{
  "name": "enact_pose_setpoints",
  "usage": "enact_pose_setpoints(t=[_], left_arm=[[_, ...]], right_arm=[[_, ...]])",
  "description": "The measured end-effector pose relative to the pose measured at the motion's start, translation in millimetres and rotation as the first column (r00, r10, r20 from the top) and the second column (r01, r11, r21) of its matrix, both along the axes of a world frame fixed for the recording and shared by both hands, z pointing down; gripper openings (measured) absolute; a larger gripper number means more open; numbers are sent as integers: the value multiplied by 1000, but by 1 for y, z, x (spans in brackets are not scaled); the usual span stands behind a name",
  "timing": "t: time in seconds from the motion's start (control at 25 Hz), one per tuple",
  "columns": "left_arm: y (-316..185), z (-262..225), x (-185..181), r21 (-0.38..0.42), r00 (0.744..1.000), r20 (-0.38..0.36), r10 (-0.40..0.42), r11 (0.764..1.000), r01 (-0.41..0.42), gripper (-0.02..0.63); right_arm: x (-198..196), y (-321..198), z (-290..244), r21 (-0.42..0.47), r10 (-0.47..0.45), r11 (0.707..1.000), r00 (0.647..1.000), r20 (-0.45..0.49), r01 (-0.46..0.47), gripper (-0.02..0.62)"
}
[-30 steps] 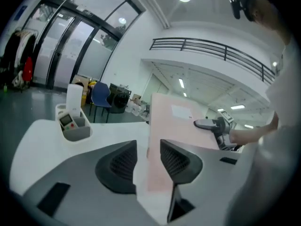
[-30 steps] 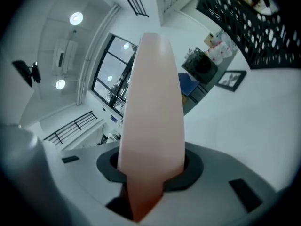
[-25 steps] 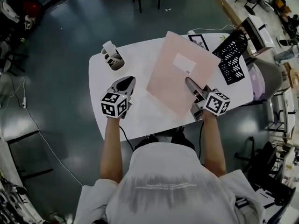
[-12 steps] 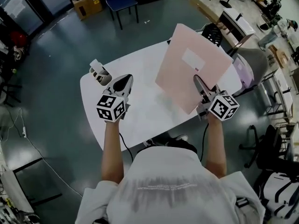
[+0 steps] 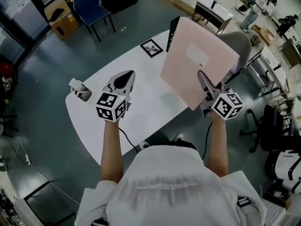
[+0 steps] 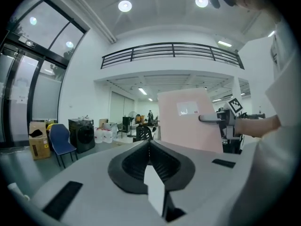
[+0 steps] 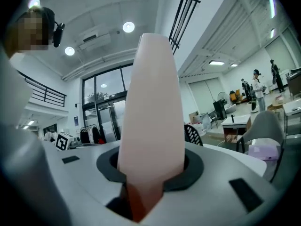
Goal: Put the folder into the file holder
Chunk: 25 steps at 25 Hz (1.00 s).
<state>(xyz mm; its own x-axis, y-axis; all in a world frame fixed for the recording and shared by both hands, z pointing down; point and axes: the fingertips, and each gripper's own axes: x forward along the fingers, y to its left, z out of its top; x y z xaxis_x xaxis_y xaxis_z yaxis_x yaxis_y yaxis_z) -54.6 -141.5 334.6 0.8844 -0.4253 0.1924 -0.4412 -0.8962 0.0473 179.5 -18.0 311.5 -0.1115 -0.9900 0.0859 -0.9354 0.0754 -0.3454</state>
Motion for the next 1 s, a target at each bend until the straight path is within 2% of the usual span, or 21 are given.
enact_pose_setpoints(t=[0.2,0.4,0.6,0.8,1.0], left_arm=[[14,-12,52,23,999,22,48,999,-49,17],[32,-18,101,33,998,20,59,998,-59,17],[45,-13,136,52,997,54,53,997,-56,17],[49,-6,162,36,999,37,-15,999,13,17],[55,-4,185,39,997,39,-69,997,67,17]], right_arm=[[57,29,-7,8,100,995,995,-27,-99,167],[104,52,-12,23,131,991,991,-33,-131,173],[146,58,-7,36,130,991,991,-12,-130,169],[178,58,-4,41,79,996,992,-99,-75,169],[208,54,-10,56,26,998,990,-136,-19,169]])
